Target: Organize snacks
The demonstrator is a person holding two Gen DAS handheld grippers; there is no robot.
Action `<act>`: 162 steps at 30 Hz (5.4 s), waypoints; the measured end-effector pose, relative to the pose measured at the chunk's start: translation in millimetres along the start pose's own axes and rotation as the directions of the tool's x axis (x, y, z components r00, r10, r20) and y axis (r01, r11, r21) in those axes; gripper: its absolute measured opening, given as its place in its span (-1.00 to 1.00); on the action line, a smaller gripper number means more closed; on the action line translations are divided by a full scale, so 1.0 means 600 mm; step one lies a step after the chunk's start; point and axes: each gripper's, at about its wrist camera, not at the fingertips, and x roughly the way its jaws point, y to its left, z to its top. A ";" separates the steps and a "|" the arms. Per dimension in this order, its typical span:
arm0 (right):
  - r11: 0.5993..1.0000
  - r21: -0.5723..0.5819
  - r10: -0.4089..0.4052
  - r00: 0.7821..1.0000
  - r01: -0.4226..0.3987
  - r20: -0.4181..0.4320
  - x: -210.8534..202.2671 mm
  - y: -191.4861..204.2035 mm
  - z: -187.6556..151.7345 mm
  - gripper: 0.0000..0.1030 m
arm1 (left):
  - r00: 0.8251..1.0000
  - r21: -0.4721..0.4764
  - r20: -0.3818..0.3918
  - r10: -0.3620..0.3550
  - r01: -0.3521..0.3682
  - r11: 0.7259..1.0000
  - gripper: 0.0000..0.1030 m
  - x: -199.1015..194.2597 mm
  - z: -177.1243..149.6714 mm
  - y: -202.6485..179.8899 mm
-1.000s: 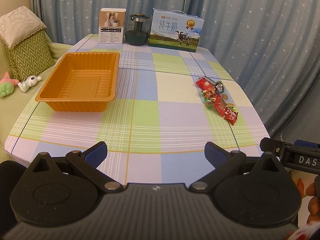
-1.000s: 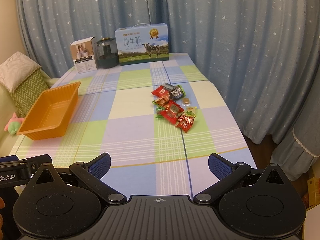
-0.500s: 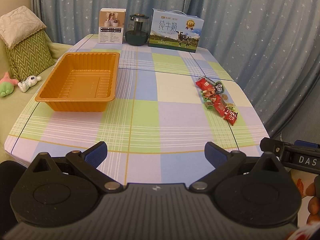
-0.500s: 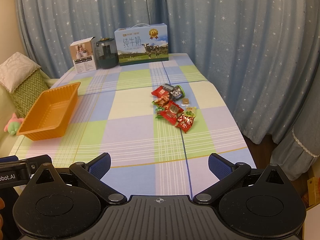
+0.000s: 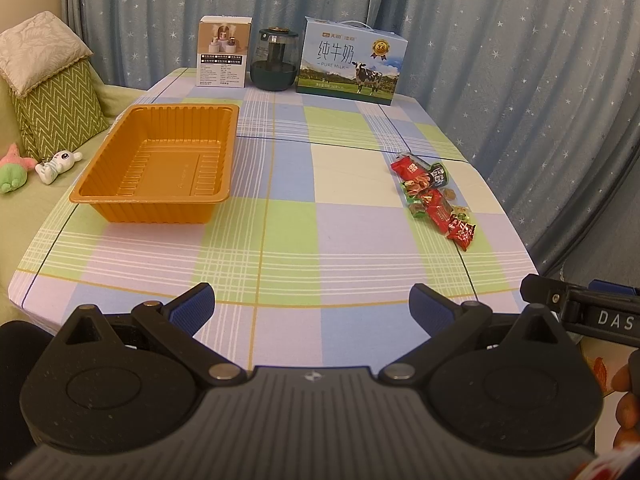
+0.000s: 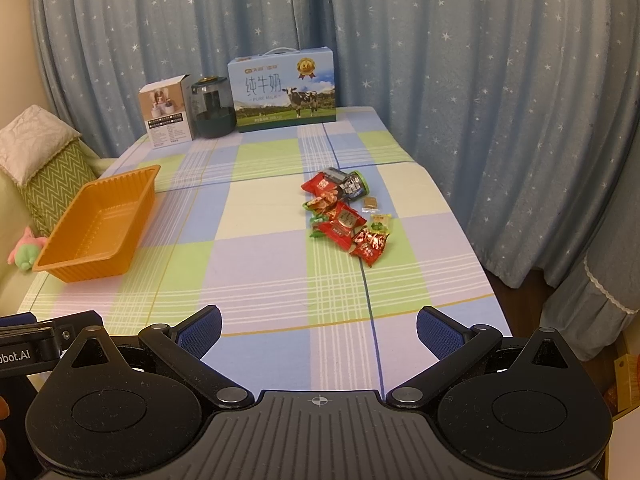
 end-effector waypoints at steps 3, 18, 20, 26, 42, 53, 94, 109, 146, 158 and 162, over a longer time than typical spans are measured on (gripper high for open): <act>1.000 0.000 0.000 1.000 0.000 -0.001 0.000 -0.001 0.000 1.00 | 1.000 0.000 0.000 -0.001 0.001 1.000 1.00 -0.001 0.001 -0.001; 1.000 0.001 -0.002 1.000 0.002 0.000 -0.001 -0.001 0.000 1.00 | 1.000 0.000 0.000 -0.001 0.001 1.000 1.00 -0.001 0.001 -0.003; 1.000 0.000 -0.002 1.000 0.002 0.000 -0.001 -0.001 0.000 1.00 | 1.000 0.000 0.000 -0.002 0.002 1.000 1.00 -0.001 0.001 -0.003; 1.000 0.001 -0.002 1.000 0.002 0.001 0.000 -0.001 0.000 1.00 | 1.000 -0.001 0.000 -0.003 0.003 1.000 1.00 -0.002 0.001 -0.003; 1.000 0.016 -0.009 1.000 0.009 0.011 0.003 -0.008 0.000 1.00 | 1.000 0.003 0.004 -0.017 0.017 1.000 1.00 0.002 0.006 -0.012; 0.995 0.092 -0.037 0.995 0.029 0.096 0.012 -0.053 0.027 0.99 | 0.994 0.028 0.015 -0.104 0.103 0.994 1.00 0.045 0.047 -0.028; 0.976 -0.189 -0.126 0.990 0.112 -0.064 0.391 -0.079 0.049 -0.60 | 0.914 0.264 -0.086 -0.395 0.404 0.876 0.76 0.413 0.142 -0.090; 0.985 0.088 -0.151 0.988 0.147 0.041 0.326 -0.127 0.081 -0.65 | 0.879 0.326 -0.104 -0.465 0.472 0.819 0.28 0.451 0.145 -0.170; 0.958 0.236 -0.177 0.984 0.164 0.035 0.312 -0.146 0.106 -0.65 | 0.910 0.424 -0.073 -0.409 0.400 0.813 -0.56 0.469 0.142 -0.244; 0.983 0.169 -0.086 0.992 0.069 0.097 0.302 -0.061 0.139 -0.65 | 0.949 0.295 0.022 -0.315 0.295 0.909 -0.56 0.394 0.195 -0.136; 0.991 0.134 -0.038 0.993 0.022 0.114 0.305 -0.020 0.151 -0.65 | 0.962 0.269 0.058 -0.268 0.243 0.932 -0.56 0.366 0.214 -0.089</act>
